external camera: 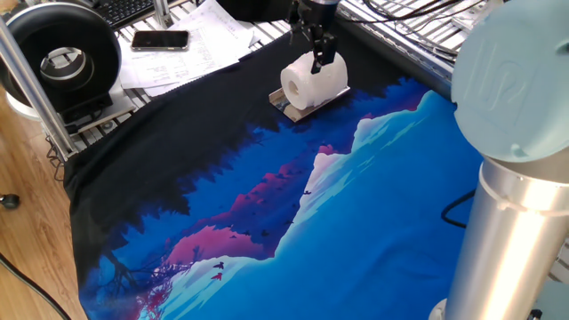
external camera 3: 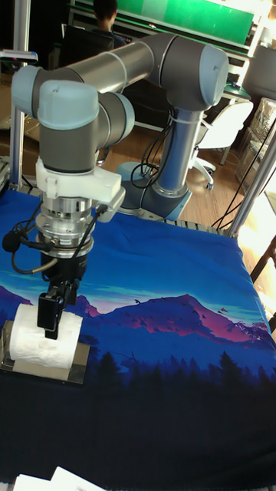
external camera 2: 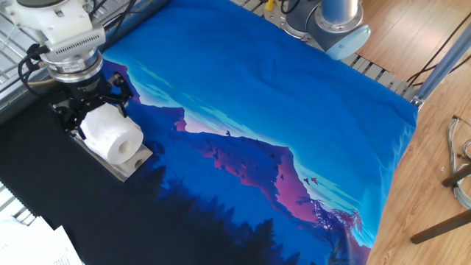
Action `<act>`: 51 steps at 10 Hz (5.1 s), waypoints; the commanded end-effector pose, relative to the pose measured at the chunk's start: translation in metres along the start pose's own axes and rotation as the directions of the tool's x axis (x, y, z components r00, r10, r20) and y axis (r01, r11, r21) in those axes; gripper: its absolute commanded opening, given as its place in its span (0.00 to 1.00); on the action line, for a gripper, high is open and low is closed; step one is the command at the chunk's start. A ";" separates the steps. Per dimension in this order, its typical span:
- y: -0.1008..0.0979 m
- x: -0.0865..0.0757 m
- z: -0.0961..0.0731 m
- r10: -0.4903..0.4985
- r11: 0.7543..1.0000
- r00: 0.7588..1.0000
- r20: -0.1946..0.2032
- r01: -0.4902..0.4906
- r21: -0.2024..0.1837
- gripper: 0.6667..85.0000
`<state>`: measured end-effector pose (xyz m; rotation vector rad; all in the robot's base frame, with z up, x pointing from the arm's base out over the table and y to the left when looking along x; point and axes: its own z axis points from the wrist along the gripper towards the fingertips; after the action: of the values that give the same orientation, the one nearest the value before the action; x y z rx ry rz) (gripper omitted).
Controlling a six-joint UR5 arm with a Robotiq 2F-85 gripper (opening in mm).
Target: Take the roll of paper down from the shelf
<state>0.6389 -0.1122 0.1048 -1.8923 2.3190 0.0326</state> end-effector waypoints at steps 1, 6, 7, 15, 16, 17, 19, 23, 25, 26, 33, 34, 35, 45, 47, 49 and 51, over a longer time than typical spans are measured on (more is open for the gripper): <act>0.005 0.006 0.012 -0.010 1.000 1.000 0.015 0.010 0.004 1.00; 0.003 -0.001 0.024 -0.041 0.999 0.999 0.035 0.040 0.033 0.98; 0.003 -0.003 0.026 -0.050 0.998 0.998 0.045 0.049 0.035 0.96; 0.003 -0.006 0.035 -0.009 0.997 0.998 0.059 0.005 0.072 0.56; 0.006 -0.004 0.027 0.013 0.997 0.999 0.041 -0.016 0.072 0.47; 0.006 -0.005 0.019 0.020 0.997 0.999 0.030 -0.022 0.070 0.44; 0.007 -0.021 0.016 0.037 0.998 0.998 0.056 -0.040 0.049 0.44; 0.006 -0.043 0.016 0.073 0.996 0.993 0.093 -0.077 0.047 0.44; 0.003 -0.057 0.019 0.088 0.994 0.990 0.111 -0.094 0.052 0.44; 0.003 -0.063 0.019 0.098 0.993 0.989 0.115 -0.104 0.051 0.44; -0.002 -0.131 0.006 0.202 0.977 0.953 0.224 -0.211 0.016 0.43; -0.002 -0.136 0.005 0.221 0.973 0.950 0.222 -0.229 0.009 0.42; -0.001 -0.140 0.004 0.240 0.969 0.944 0.225 -0.246 0.000 0.41; -0.005 -0.128 0.012 0.271 0.961 0.947 0.173 -0.277 0.014 0.83; 0.015 -0.107 0.001 0.370 0.929 0.927 0.056 -0.368 -0.039 0.48; 0.017 -0.103 -0.020 0.500 0.865 0.866 -0.006 -0.500 -0.049 0.09; 0.016 -0.101 -0.030 0.587 0.807 0.809 -0.029 -0.587 -0.061 0.01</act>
<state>0.6457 -0.0096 0.1296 -1.2823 2.7151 0.1555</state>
